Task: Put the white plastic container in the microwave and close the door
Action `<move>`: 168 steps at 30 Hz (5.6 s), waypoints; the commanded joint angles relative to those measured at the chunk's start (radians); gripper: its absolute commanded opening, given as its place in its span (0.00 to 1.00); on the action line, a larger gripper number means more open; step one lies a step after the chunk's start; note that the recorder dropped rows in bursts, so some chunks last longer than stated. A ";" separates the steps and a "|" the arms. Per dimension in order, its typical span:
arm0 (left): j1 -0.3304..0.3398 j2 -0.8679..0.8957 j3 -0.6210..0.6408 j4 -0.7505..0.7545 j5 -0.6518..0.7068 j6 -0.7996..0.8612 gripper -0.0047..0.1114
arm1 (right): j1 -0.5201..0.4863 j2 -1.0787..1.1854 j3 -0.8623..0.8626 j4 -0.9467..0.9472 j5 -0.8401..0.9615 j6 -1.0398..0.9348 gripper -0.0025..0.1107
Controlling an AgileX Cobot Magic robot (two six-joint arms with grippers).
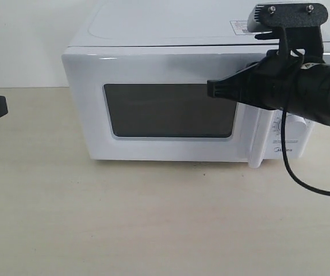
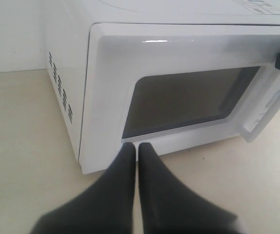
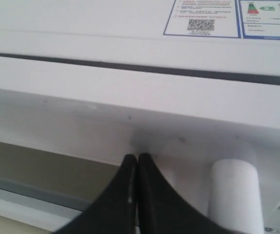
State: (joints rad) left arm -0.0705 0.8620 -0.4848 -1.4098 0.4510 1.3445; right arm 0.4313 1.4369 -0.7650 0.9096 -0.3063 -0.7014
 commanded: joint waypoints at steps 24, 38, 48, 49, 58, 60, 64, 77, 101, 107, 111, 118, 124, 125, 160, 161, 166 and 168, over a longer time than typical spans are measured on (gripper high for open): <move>-0.010 -0.006 0.003 -0.007 -0.006 -0.006 0.08 | 0.092 -0.233 0.078 -0.008 0.019 -0.040 0.02; -0.010 -0.006 0.003 -0.007 -0.006 -0.006 0.08 | 0.109 -0.417 0.129 -0.008 -0.004 -0.038 0.02; -0.010 -0.006 0.003 -0.007 -0.006 -0.006 0.08 | 0.115 -0.501 0.129 -0.014 0.021 -0.144 0.02; -0.010 -0.006 0.003 -0.007 -0.006 -0.006 0.08 | 0.115 -0.524 0.129 -0.014 0.040 -0.174 0.02; -0.010 -0.006 0.003 -0.007 -0.006 -0.006 0.08 | -0.156 -0.832 0.185 -0.002 0.447 -0.255 0.02; -0.010 -0.006 0.003 -0.007 -0.008 -0.006 0.08 | -0.238 -0.904 0.261 0.000 0.442 -0.213 0.02; -0.010 -0.006 0.003 -0.007 -0.010 -0.006 0.08 | -0.384 -1.044 0.439 0.000 0.413 -0.101 0.02; -0.010 -0.006 0.003 -0.007 -0.010 -0.006 0.08 | -0.441 -1.125 0.612 0.000 0.361 -0.010 0.02; -0.010 -0.006 0.003 -0.007 -0.010 -0.006 0.08 | -0.441 -1.408 0.625 -0.927 0.725 0.701 0.02; -0.010 -0.006 0.003 -0.007 -0.010 -0.006 0.08 | -0.441 -1.437 0.752 -0.919 0.639 0.771 0.02; -0.010 -0.006 0.003 -0.007 -0.010 -0.006 0.08 | -0.441 -1.437 0.765 -0.915 0.631 0.769 0.02; -0.010 -0.006 0.003 -0.007 -0.010 -0.006 0.08 | -0.441 -1.437 0.765 -0.919 0.631 0.765 0.02; -0.010 -0.006 0.003 -0.007 -0.010 -0.006 0.08 | -0.441 -1.437 0.765 -0.893 0.618 0.784 0.02; -0.010 -0.006 0.003 -0.007 -0.010 -0.006 0.08 | -0.441 -1.437 0.765 -0.893 0.619 0.784 0.02; -0.010 -0.836 0.279 -0.335 -0.681 -0.032 0.08 | -0.441 -1.437 0.765 -0.893 0.627 0.782 0.02; -0.010 -0.862 0.288 -0.335 -0.695 -0.052 0.08 | -0.441 -1.437 0.765 -0.893 0.627 0.782 0.02; -0.010 -0.854 0.333 -0.335 -0.638 -0.308 0.08 | -0.441 -1.437 0.765 -0.893 0.627 0.782 0.02; -0.010 -0.843 0.362 -0.241 -0.537 -0.380 0.08 | -0.441 -1.437 0.765 -0.893 0.629 0.782 0.02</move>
State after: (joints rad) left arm -0.0705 0.0081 -0.1550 -1.7359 -0.1892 1.0813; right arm -0.0040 0.0049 0.0001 0.0178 0.3278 0.0817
